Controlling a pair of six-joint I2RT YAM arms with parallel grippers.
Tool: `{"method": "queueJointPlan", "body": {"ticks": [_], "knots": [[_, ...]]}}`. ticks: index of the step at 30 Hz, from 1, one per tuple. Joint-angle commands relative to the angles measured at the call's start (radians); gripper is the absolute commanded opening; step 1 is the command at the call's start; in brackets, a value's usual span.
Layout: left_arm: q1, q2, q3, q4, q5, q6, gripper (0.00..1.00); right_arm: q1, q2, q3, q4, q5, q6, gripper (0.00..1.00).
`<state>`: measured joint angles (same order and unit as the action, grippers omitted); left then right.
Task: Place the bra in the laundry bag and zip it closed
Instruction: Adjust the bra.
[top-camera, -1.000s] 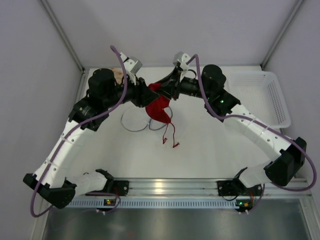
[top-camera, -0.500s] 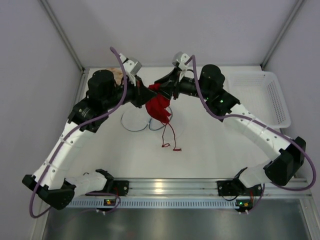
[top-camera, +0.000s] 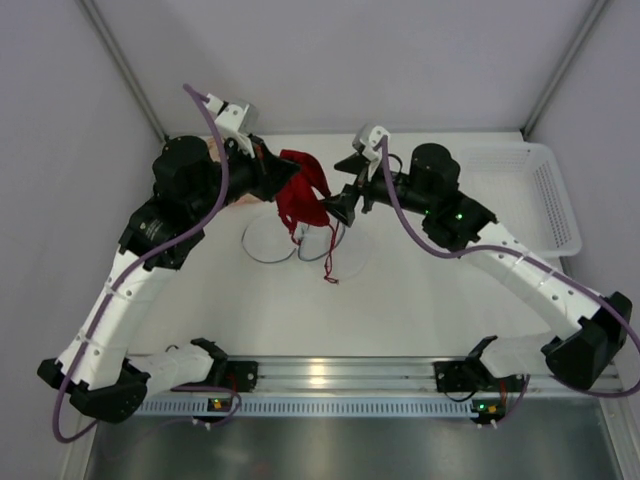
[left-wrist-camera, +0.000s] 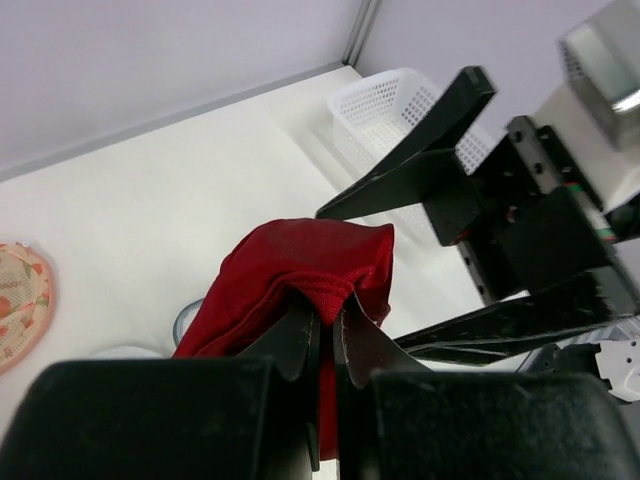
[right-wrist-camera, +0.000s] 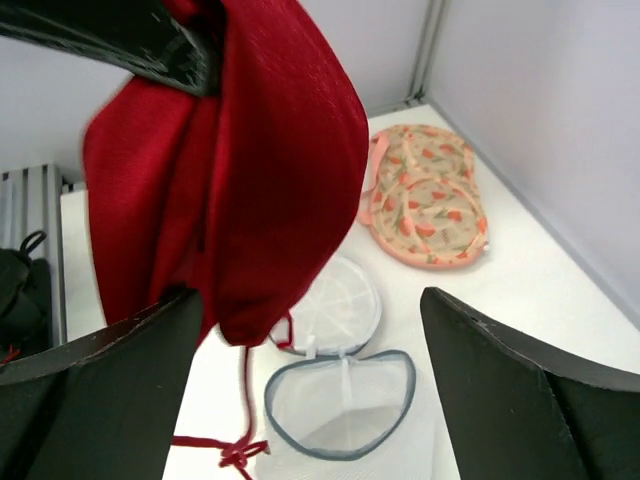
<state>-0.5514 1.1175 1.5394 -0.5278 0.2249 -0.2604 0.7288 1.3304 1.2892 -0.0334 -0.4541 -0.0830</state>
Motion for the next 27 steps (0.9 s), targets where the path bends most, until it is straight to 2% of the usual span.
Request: {"method": "queueJointPlan", "body": {"ticks": [1, 5, 11, 13, 16, 19, 20, 22, 23, 24, 27], "knots": [[-0.001, -0.002, 0.031, 0.045, -0.010, -0.019, 0.00, -0.005, -0.103, -0.010, 0.021, 0.075, -0.046, 0.93], [0.001, 0.002, 0.039, 0.045, 0.019, -0.036, 0.00, -0.005, -0.097, -0.067, 0.137, 0.058, 0.012, 0.98], [-0.001, -0.004, 0.044, 0.045, 0.073, -0.045, 0.00, 0.000, -0.034, -0.060, 0.207, 0.078, 0.034, 0.98], [-0.001, -0.004, 0.045, 0.045, 0.085, -0.048, 0.00, -0.002, -0.027, -0.067, 0.252, 0.091, 0.035, 0.96], [0.001, -0.005, 0.045, 0.045, 0.097, -0.051, 0.00, -0.002, -0.019, -0.062, 0.292, 0.132, 0.043, 0.86], [-0.001, -0.005, 0.036, 0.043, 0.088, -0.053, 0.00, -0.002, -0.010, -0.062, 0.332, 0.111, 0.054, 0.71], [0.001, -0.005, 0.034, 0.043, 0.080, -0.053, 0.00, -0.002, -0.010, -0.065, 0.367, 0.101, 0.066, 0.58], [-0.001, -0.005, 0.027, 0.045, 0.053, -0.048, 0.00, 0.000, -0.013, -0.074, 0.388, 0.086, 0.077, 0.40], [-0.001, -0.008, 0.024, 0.045, 0.041, -0.046, 0.00, 0.000, -0.014, -0.074, 0.389, 0.088, 0.077, 0.20], [-0.001, -0.012, 0.018, 0.045, 0.036, -0.042, 0.00, -0.002, -0.014, -0.074, 0.382, 0.109, 0.077, 0.12], [-0.001, -0.021, 0.010, 0.049, 0.060, -0.019, 0.00, -0.002, -0.007, -0.070, 0.334, 0.143, 0.063, 0.03]]}}
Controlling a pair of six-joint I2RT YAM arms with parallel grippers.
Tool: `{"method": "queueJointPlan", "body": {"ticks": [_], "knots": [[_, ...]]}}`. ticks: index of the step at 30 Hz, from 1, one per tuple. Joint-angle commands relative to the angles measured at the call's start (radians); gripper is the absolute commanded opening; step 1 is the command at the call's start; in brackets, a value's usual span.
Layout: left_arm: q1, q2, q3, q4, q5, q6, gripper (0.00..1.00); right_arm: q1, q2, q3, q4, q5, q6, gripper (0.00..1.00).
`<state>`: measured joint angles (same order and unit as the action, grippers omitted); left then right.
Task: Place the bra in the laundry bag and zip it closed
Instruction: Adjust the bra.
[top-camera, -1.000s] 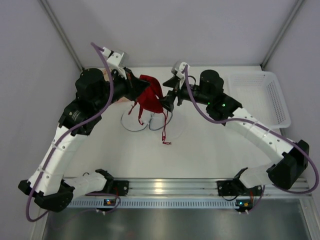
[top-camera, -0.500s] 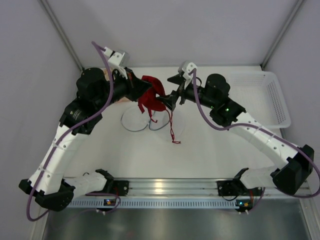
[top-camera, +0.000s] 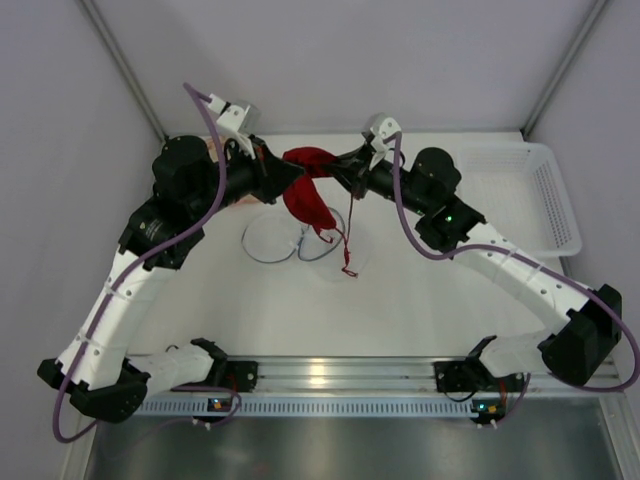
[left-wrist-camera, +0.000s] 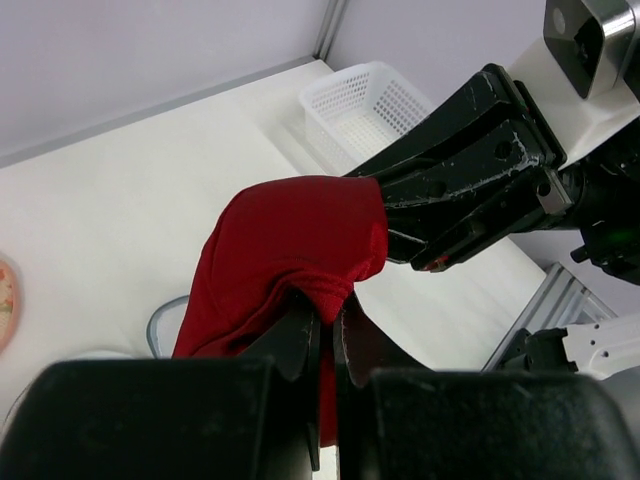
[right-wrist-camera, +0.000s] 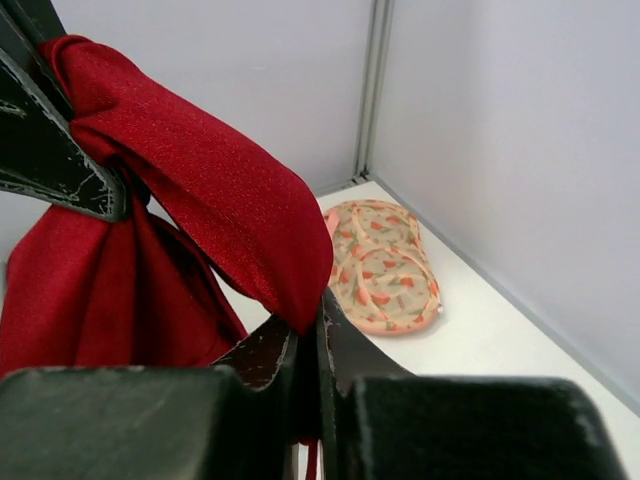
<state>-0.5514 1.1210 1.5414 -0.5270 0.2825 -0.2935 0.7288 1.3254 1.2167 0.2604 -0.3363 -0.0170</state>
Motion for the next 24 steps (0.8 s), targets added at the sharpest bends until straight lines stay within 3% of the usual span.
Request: {"method": "queueJointPlan", "body": {"ticks": [1, 5, 7, 10, 15, 18, 24], "knots": [[-0.001, -0.032, 0.002, 0.058, 0.033, 0.034, 0.01, 0.000, -0.002, 0.003, 0.031, 0.032, -0.004, 0.00], [0.001, -0.058, -0.056, 0.126, 0.145, 0.094, 0.10, -0.002, -0.020, -0.012, 0.026, 0.022, 0.000, 0.00], [-0.001, -0.073, -0.087, 0.180, 0.220, 0.119, 0.21, -0.002, -0.043, -0.013, 0.028, 0.003, 0.000, 0.00], [-0.001, -0.073, -0.115, 0.191, 0.219, 0.145, 0.31, 0.000, -0.075, 0.001, 0.011, -0.016, 0.000, 0.00], [-0.001, -0.076, -0.147, 0.196, 0.244, 0.217, 0.68, 0.000, -0.091, 0.041, -0.036, -0.049, -0.006, 0.00], [-0.001, -0.060, -0.149, 0.209, 0.262, 0.217, 0.76, 0.000, -0.097, 0.047, -0.043, -0.064, 0.000, 0.00], [-0.001, 0.013, -0.141, 0.213, 0.385, 0.209, 0.75, 0.001, -0.109, 0.049, -0.049, -0.066, -0.003, 0.00]]}}
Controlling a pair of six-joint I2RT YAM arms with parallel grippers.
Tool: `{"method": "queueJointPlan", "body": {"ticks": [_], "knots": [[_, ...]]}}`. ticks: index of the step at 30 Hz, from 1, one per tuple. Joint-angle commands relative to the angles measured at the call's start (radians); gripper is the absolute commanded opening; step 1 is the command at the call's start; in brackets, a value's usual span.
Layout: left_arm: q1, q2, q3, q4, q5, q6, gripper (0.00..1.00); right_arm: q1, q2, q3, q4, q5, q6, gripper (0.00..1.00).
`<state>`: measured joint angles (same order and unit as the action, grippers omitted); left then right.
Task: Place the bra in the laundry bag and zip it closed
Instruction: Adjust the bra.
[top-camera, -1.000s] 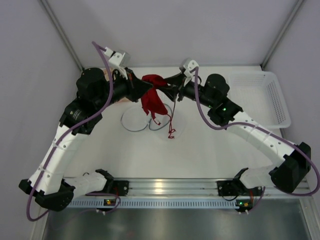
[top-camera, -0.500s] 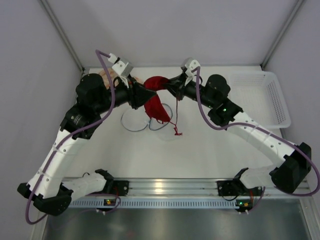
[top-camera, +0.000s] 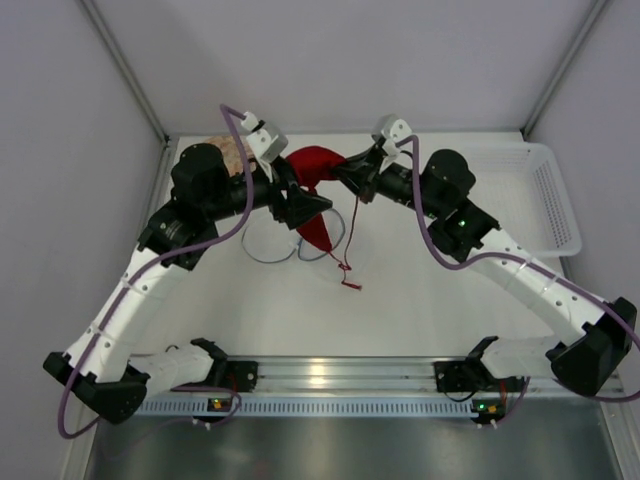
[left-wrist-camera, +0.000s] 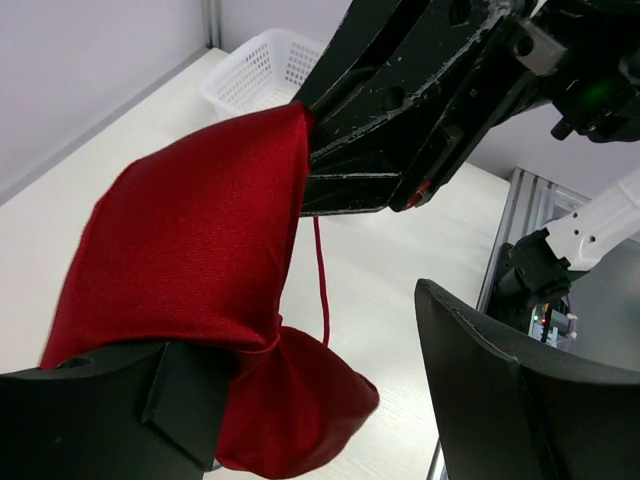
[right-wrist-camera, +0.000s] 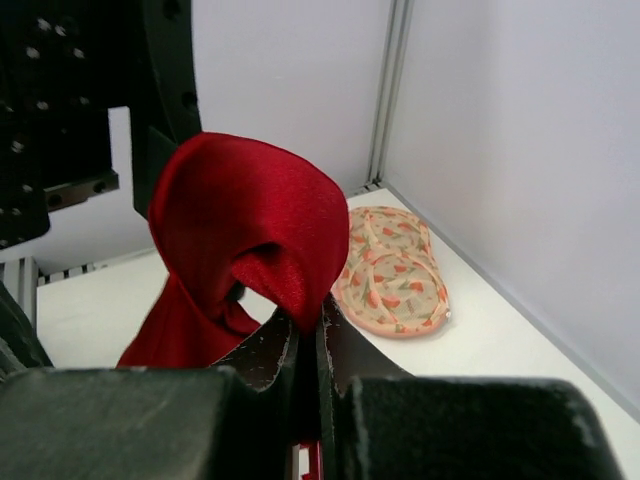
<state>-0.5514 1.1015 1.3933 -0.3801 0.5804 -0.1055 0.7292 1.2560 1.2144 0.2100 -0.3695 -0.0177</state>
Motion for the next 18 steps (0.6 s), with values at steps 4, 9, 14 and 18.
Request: {"method": "queueJointPlan", "body": {"ticks": [4, 9, 14, 18], "knots": [[-0.001, 0.038, -0.042, 0.066, -0.005, 0.024, 0.76, 0.003, -0.056, 0.054, -0.004, -0.031, -0.010, 0.00], [-0.001, 0.014, -0.085, 0.064, 0.001, -0.008, 0.77, 0.003, -0.061, 0.077, -0.037, 0.020, -0.033, 0.00], [-0.001, -0.038, -0.166, 0.066, -0.007, -0.008, 0.78, 0.001, -0.049, 0.102, -0.064, 0.034, -0.042, 0.00], [-0.001, -0.089, -0.218, 0.067, -0.014, 0.001, 0.80, 0.001, -0.041, 0.109, -0.069, 0.032, -0.044, 0.00]]}}
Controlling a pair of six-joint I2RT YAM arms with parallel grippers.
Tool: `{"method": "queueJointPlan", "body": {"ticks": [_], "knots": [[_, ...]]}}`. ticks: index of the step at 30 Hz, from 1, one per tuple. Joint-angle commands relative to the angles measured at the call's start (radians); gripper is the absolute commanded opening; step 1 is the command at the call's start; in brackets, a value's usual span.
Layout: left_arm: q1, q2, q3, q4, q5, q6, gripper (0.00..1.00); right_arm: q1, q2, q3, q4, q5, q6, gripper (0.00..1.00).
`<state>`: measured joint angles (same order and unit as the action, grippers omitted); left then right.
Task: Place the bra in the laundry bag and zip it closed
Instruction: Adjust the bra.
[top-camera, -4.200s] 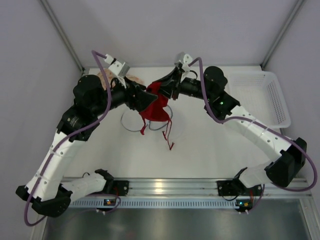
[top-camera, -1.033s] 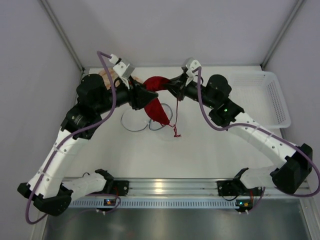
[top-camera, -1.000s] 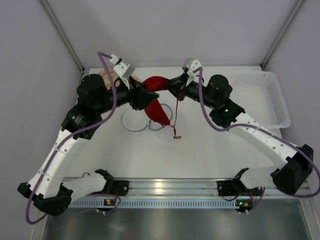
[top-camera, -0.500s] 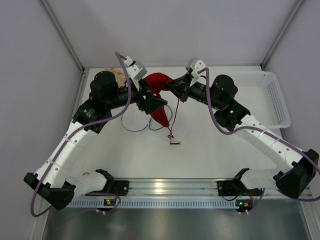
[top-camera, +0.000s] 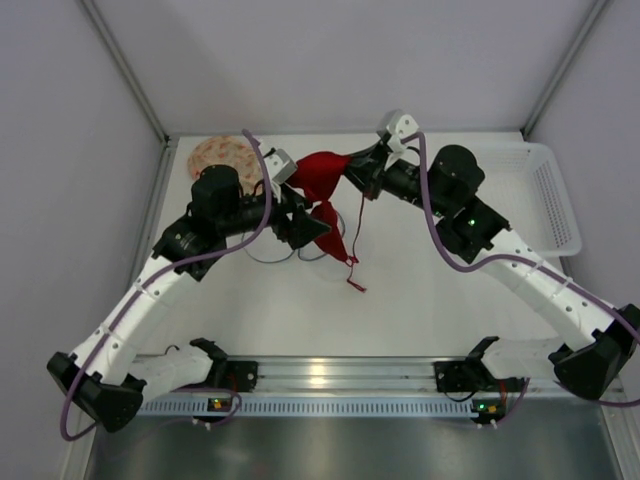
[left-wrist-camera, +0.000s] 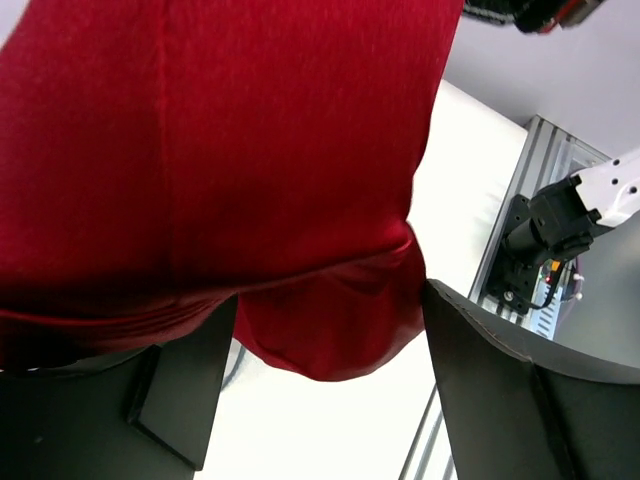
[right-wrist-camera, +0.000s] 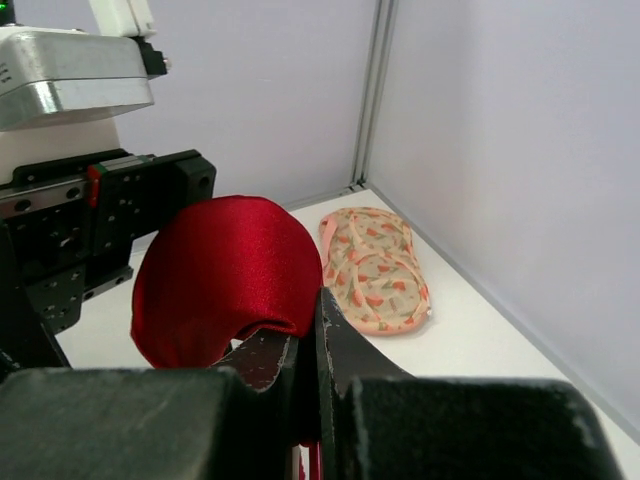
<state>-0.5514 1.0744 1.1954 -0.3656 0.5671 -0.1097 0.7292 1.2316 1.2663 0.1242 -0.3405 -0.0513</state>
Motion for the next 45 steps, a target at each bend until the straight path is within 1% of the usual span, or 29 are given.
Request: {"method": "queueJointPlan", "body": {"ticks": [1, 4, 7, 9, 10, 14, 16, 19, 20, 23, 24, 26, 27, 28, 30, 31, 36, 40, 41, 43, 45], "knots": [[-0.001, -0.071, -0.032, 0.057, 0.000, 0.016, 0.81, 0.001, -0.014, 0.059, 0.020, -0.005, -0.010, 0.00], [-0.001, -0.093, -0.040, 0.093, 0.007, 0.051, 0.84, 0.003, -0.014, 0.058, 0.029, -0.043, 0.002, 0.00], [-0.001, -0.091, -0.045, 0.143, 0.056, 0.090, 0.86, 0.003, -0.018, 0.053, 0.038, -0.058, 0.019, 0.00], [-0.001, -0.070, -0.046, 0.190, 0.071, 0.091, 0.86, 0.003, -0.020, 0.051, 0.045, -0.063, 0.036, 0.00], [-0.001, -0.059, -0.040, 0.203, 0.106, 0.088, 0.86, 0.003, -0.020, 0.051, 0.046, -0.061, 0.042, 0.00], [-0.001, 0.016, -0.025, 0.260, 0.209, 0.041, 0.86, 0.004, -0.012, 0.050, 0.049, -0.039, 0.045, 0.00], [0.001, 0.038, -0.033, 0.306, 0.223, 0.002, 0.84, 0.006, -0.006, 0.048, 0.046, -0.026, 0.047, 0.00], [-0.001, 0.044, -0.063, 0.391, 0.208, -0.067, 0.81, 0.007, 0.003, 0.045, 0.042, -0.005, 0.045, 0.00], [-0.001, 0.030, -0.072, 0.457, 0.188, -0.111, 0.79, 0.007, 0.005, 0.044, 0.037, 0.009, 0.045, 0.00], [-0.001, -0.016, -0.097, 0.531, 0.140, -0.166, 0.65, 0.007, 0.009, 0.033, 0.032, 0.059, 0.042, 0.00], [-0.001, -0.030, -0.102, 0.542, 0.110, -0.176, 0.55, 0.009, 0.011, 0.031, 0.029, 0.073, 0.036, 0.00], [0.001, -0.062, -0.102, 0.547, 0.079, -0.202, 0.43, 0.007, 0.016, 0.024, 0.026, 0.119, 0.036, 0.00], [0.001, -0.073, -0.102, 0.547, 0.041, -0.211, 0.37, 0.006, 0.022, 0.024, 0.019, 0.129, 0.033, 0.00], [-0.001, -0.080, -0.099, 0.547, 0.024, -0.215, 0.32, 0.007, 0.025, 0.028, 0.014, 0.136, 0.031, 0.00], [-0.001, -0.099, -0.099, 0.548, -0.002, -0.229, 0.28, 0.007, 0.032, 0.031, 0.009, 0.143, 0.031, 0.00], [-0.001, -0.103, -0.099, 0.547, -0.033, -0.237, 0.22, 0.007, 0.042, 0.033, 0.009, 0.141, 0.031, 0.00], [0.001, -0.093, -0.071, 0.516, -0.102, -0.275, 0.15, 0.006, 0.054, 0.033, 0.011, 0.140, 0.034, 0.00], [-0.001, -0.070, -0.030, 0.465, -0.121, -0.272, 0.09, 0.007, 0.062, 0.027, 0.008, 0.133, 0.038, 0.00], [-0.001, -0.065, -0.023, 0.455, -0.148, -0.266, 0.07, 0.007, 0.063, 0.028, -0.006, 0.121, 0.038, 0.00], [-0.001, -0.056, 0.010, 0.397, -0.180, -0.245, 0.02, 0.007, 0.063, 0.025, -0.029, 0.092, 0.038, 0.00], [-0.001, -0.045, 0.056, 0.340, -0.243, -0.222, 0.00, 0.007, 0.052, 0.002, -0.035, 0.068, 0.034, 0.01]]}}
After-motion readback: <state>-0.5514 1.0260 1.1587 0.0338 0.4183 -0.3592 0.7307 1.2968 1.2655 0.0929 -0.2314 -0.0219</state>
